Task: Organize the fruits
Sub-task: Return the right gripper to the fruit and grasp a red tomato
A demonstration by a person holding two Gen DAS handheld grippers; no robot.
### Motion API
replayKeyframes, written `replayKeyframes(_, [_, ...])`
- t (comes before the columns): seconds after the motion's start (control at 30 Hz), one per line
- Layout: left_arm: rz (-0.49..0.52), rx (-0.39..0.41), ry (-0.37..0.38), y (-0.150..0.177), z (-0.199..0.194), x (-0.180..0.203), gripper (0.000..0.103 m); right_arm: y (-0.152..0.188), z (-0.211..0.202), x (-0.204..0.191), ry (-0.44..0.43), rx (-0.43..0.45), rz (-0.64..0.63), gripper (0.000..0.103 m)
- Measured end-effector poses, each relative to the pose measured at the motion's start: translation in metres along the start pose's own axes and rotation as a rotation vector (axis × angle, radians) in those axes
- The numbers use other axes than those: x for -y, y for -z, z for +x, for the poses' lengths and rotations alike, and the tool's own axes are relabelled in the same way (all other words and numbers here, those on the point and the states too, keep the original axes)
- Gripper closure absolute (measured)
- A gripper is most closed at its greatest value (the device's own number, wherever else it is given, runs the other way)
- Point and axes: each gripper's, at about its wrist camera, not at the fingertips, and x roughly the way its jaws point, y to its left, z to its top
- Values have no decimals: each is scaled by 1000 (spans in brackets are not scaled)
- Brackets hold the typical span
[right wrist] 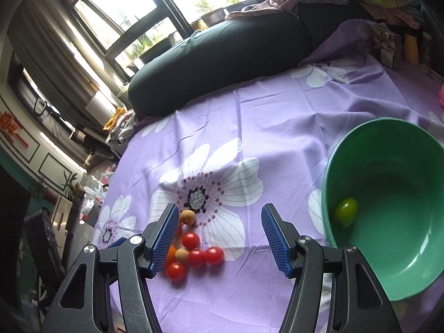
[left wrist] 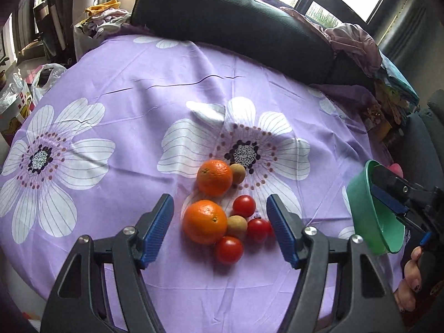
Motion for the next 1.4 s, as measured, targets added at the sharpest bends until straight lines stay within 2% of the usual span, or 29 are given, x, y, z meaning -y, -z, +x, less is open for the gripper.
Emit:
replayKeyframes(0.1, [9,4,-12,2,-1,-1,39,3,16,-15,-8,-35,-34,40])
replayKeyframes(0.27, [68,-11,14,18,-1,7,46,12,38,-23,-18,-86,-58,42])
replayKeyframes(0.37, [82,-30,18,29,4,10,53,18,48,-21,-17,-125,-68,53])
replayKeyframes(0.53, [101,-86,8,39,16,17,59,31,60,-11,10,-177,-77,68])
replayKeyframes(0.8, [92,-161,-18,47,36,15,59,40,82,-5,22,-248,-41,68])
replayKeyframes(0.93, [77,-167,-37,48,42,10,59,44,91,-6,64,-259,-55,68])
replayKeyframes(1.4, [58,-148,-50,45,43,7,63,49,100,-10,95,-278,-77,68])
